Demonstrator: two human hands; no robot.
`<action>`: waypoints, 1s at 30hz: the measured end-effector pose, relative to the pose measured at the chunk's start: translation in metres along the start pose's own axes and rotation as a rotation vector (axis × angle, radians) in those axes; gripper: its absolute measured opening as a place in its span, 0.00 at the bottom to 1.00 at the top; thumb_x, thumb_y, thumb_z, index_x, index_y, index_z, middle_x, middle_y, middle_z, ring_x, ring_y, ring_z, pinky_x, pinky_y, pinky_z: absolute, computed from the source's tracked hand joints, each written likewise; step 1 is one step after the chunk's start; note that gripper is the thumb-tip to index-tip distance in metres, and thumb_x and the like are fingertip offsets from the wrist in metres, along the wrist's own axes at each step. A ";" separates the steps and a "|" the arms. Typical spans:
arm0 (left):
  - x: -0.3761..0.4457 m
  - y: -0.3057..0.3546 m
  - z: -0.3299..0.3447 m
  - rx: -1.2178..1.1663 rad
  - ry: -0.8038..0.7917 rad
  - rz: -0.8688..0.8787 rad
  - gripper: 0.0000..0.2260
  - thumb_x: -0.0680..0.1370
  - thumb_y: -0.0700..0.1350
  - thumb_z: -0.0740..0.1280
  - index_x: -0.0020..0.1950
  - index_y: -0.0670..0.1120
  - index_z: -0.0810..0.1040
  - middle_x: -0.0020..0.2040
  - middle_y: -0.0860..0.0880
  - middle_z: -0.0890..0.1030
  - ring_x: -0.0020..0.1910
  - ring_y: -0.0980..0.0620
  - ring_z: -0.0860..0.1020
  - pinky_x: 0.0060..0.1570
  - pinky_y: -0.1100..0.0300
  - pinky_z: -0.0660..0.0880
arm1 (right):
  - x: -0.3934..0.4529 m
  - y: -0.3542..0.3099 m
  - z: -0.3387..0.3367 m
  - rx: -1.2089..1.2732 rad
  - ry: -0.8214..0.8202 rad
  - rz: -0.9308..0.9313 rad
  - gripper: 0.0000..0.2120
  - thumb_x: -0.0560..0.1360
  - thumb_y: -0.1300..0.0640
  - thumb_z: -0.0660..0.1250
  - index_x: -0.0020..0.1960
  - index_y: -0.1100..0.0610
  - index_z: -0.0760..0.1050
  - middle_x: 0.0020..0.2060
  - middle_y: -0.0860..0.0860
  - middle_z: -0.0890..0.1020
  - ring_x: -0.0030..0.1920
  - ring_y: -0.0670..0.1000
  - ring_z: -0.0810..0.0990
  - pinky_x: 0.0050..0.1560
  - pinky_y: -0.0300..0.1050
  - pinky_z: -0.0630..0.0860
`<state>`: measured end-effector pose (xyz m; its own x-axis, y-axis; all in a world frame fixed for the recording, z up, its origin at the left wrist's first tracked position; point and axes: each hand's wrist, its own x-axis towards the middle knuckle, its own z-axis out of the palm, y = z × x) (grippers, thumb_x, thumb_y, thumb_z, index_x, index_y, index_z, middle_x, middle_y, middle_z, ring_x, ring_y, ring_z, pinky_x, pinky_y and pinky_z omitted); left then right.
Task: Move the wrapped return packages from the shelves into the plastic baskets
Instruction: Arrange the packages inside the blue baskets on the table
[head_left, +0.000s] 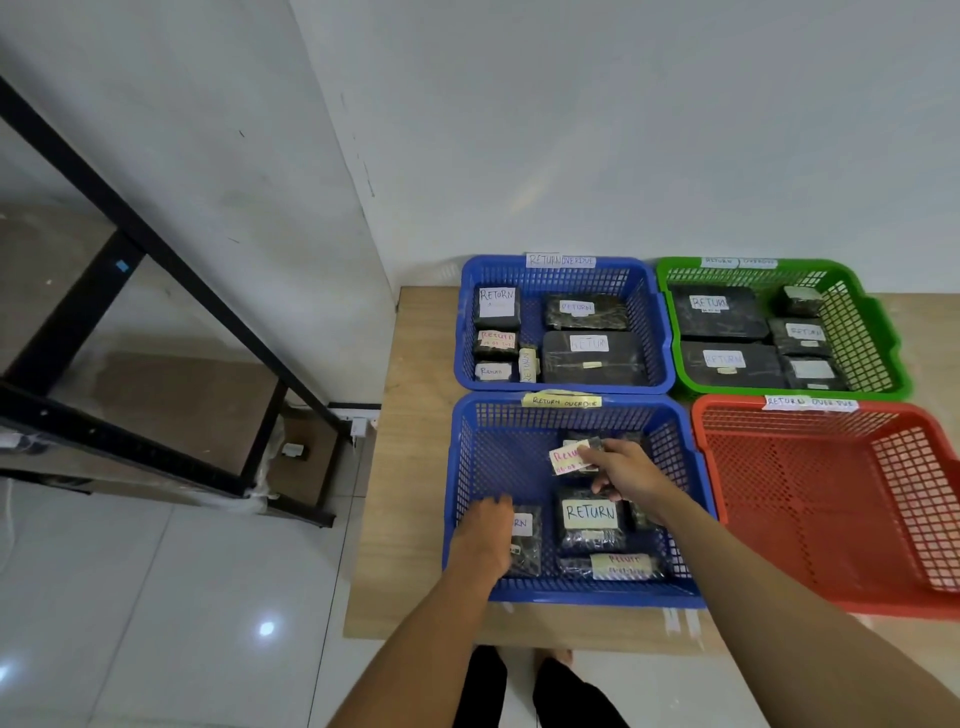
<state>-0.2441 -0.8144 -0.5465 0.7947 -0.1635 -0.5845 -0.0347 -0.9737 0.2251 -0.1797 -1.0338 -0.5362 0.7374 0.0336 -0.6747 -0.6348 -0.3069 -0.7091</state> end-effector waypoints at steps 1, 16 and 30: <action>0.000 0.000 -0.002 -0.023 -0.015 -0.006 0.23 0.73 0.33 0.74 0.66 0.40 0.72 0.62 0.41 0.78 0.61 0.41 0.78 0.57 0.49 0.79 | 0.000 0.001 0.002 -0.004 0.010 -0.001 0.12 0.82 0.53 0.67 0.60 0.60 0.76 0.45 0.54 0.83 0.32 0.49 0.78 0.28 0.41 0.68; 0.005 -0.039 -0.098 -0.725 0.177 0.017 0.17 0.81 0.33 0.60 0.68 0.45 0.76 0.53 0.46 0.81 0.52 0.45 0.82 0.51 0.51 0.80 | 0.014 -0.026 0.032 -0.185 0.048 -0.028 0.10 0.72 0.52 0.79 0.45 0.58 0.83 0.35 0.53 0.82 0.29 0.49 0.75 0.25 0.41 0.66; 0.004 -0.079 -0.095 -0.833 0.219 0.028 0.17 0.80 0.31 0.61 0.64 0.46 0.78 0.49 0.47 0.82 0.45 0.53 0.82 0.50 0.60 0.81 | 0.041 -0.010 0.095 -0.604 -0.008 -0.065 0.14 0.69 0.45 0.81 0.46 0.51 0.80 0.43 0.48 0.83 0.47 0.51 0.82 0.46 0.43 0.74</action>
<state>-0.1807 -0.7225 -0.4923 0.9024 -0.0681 -0.4255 0.3314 -0.5217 0.7862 -0.1652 -0.9387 -0.5763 0.7671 0.0764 -0.6370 -0.3439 -0.7892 -0.5088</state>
